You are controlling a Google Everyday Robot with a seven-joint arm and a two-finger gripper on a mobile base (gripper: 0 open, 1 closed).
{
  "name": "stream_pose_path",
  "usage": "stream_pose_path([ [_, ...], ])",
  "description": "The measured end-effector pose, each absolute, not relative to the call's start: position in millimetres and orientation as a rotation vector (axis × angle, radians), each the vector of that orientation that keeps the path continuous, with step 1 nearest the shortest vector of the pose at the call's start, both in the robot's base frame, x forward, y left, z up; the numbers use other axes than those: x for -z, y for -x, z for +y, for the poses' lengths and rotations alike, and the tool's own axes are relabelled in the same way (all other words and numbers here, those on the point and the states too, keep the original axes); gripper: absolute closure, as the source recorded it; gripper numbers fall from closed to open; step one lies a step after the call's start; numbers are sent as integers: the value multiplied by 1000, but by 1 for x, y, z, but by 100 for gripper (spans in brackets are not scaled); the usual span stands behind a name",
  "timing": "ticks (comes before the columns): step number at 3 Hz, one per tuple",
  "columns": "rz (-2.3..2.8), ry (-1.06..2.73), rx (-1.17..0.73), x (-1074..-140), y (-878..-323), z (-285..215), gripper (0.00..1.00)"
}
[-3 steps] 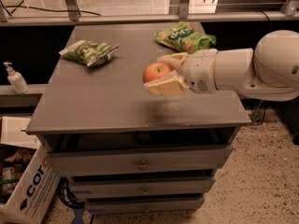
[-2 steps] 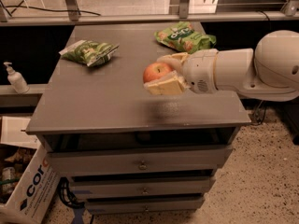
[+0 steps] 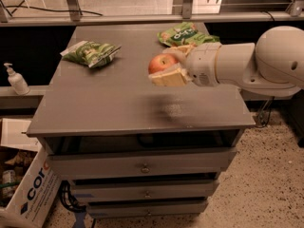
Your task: Move apple near green rice chip bag
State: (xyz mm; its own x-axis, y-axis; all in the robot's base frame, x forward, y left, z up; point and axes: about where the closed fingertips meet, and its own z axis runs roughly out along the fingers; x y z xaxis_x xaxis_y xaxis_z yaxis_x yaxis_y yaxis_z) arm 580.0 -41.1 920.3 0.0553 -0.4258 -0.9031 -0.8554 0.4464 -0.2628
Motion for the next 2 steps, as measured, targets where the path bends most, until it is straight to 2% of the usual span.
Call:
stream_pose_path([
  [2, 1605, 1014, -237, -929, -669, -74, 100],
])
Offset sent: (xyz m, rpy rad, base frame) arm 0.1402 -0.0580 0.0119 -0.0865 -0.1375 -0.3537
